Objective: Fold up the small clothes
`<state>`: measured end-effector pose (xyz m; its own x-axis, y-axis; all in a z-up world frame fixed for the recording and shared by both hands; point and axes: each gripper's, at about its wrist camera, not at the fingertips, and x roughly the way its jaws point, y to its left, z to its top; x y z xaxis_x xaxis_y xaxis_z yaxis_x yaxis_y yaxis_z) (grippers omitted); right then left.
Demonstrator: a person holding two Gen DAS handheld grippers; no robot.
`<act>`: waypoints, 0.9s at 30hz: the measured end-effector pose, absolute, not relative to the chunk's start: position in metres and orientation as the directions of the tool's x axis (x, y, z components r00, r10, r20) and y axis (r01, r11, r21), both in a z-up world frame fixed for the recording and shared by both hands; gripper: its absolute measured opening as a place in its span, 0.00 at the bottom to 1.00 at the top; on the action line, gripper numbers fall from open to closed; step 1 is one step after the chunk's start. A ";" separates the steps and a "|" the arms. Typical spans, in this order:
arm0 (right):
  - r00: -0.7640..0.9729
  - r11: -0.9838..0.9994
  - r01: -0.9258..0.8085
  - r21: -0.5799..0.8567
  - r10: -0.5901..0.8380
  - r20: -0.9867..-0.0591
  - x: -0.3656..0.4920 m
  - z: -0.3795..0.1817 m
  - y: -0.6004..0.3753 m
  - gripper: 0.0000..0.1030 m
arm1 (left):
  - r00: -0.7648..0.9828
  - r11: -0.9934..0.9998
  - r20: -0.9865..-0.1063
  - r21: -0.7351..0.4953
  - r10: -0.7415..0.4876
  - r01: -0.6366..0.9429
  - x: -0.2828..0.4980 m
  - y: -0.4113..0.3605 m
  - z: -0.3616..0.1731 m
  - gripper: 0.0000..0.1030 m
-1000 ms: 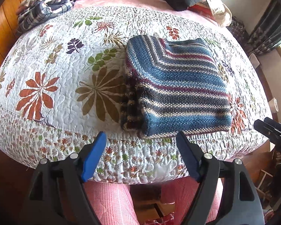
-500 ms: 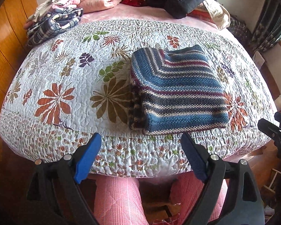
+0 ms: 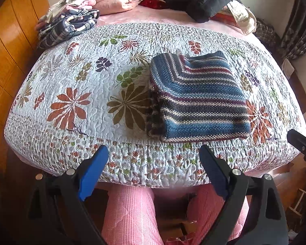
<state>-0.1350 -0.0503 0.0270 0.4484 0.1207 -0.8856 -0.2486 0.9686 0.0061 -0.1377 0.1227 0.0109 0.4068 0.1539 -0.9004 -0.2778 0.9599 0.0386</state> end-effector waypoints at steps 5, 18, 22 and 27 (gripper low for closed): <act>0.436 0.970 -0.245 0.016 0.124 -0.891 -0.134 0.025 -0.050 0.96 | 0.411 0.962 -0.896 0.056 0.166 -0.267 -0.135 0.118 0.011 0.87; 0.411 0.974 -0.221 0.050 0.139 -0.901 -0.123 0.016 -0.058 0.96 | 0.389 0.961 -0.901 0.092 0.192 -0.261 -0.128 0.112 0.002 0.87; 0.406 0.975 -0.216 0.052 0.139 -0.903 -0.121 0.012 -0.060 0.96 | 0.383 0.961 -0.903 0.099 0.197 -0.260 -0.126 0.109 -0.001 0.87; 0.399 0.976 -0.211 0.056 0.138 -0.907 -0.119 0.008 -0.064 0.96 | 0.379 0.960 -0.903 0.107 0.204 -0.260 -0.125 0.108 -0.003 0.87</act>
